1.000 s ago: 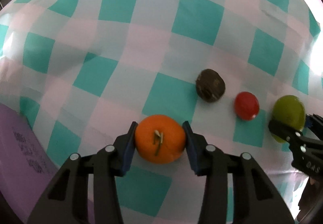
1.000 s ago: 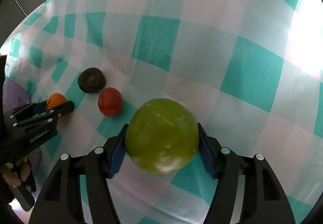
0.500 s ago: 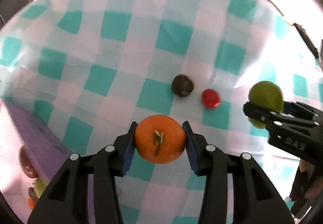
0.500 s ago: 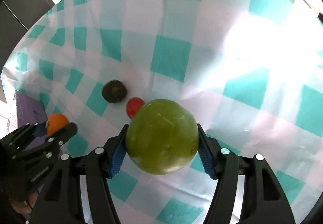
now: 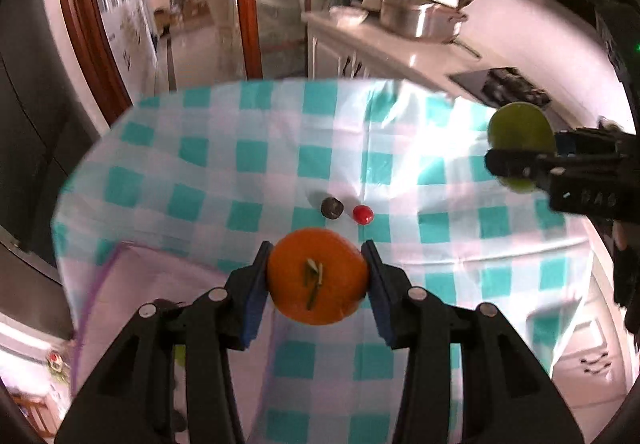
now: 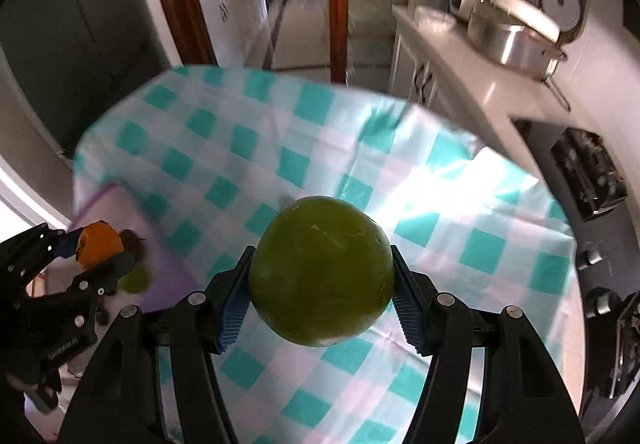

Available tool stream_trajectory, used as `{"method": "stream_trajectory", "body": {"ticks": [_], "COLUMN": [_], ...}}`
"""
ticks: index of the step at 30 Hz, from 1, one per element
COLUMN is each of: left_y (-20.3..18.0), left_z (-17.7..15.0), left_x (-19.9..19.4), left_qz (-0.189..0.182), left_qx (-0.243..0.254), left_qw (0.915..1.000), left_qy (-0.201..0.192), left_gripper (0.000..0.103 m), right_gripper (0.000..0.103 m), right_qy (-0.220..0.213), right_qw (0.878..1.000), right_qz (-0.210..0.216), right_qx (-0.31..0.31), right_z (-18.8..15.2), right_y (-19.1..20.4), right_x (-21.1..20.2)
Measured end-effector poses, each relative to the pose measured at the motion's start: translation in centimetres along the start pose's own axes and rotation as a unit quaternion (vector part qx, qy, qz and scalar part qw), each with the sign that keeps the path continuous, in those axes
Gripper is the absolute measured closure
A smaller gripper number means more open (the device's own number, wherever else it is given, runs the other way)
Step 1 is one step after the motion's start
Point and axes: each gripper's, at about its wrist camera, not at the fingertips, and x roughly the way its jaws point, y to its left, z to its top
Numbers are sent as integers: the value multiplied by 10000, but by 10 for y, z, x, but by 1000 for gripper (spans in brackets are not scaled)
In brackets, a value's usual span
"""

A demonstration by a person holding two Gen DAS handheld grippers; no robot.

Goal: Organize fruits
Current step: 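Carry the green fruit and orange into the purple box and release both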

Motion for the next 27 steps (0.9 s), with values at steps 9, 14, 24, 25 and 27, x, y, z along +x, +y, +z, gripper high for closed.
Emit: {"method": "stream_trajectory", "body": {"ticks": [9,14,24,25,27], "left_y": [8,4,25,29,39], "left_z": [-35,-57,-109,-114,-125], "left_x": [-96,-136,-179,-179,-178], "left_qz": [-169,-271,-251,-221,-123], "left_qx": [152,294,297,288,267], "left_qw": [9982,9963,9949,9951,9951], "left_qy": [-549,-765,-925,-922,-945], "left_gripper": [58,58,58,58,58], "right_gripper": [41,41,41,41,41], "right_qy": [-596,-795,-833,-829,-852], "right_qw": [9977,9962,9956,9956,9954], "right_qz": [-169,-196,-394,-415,-447], "right_qx": [-293,-301,-156,-96,-14], "right_z": [-44,-73,-132,-138,-148], "right_y": [32,41,41,39,38], "right_x": [-115,-149,-177,-178,-179]}}
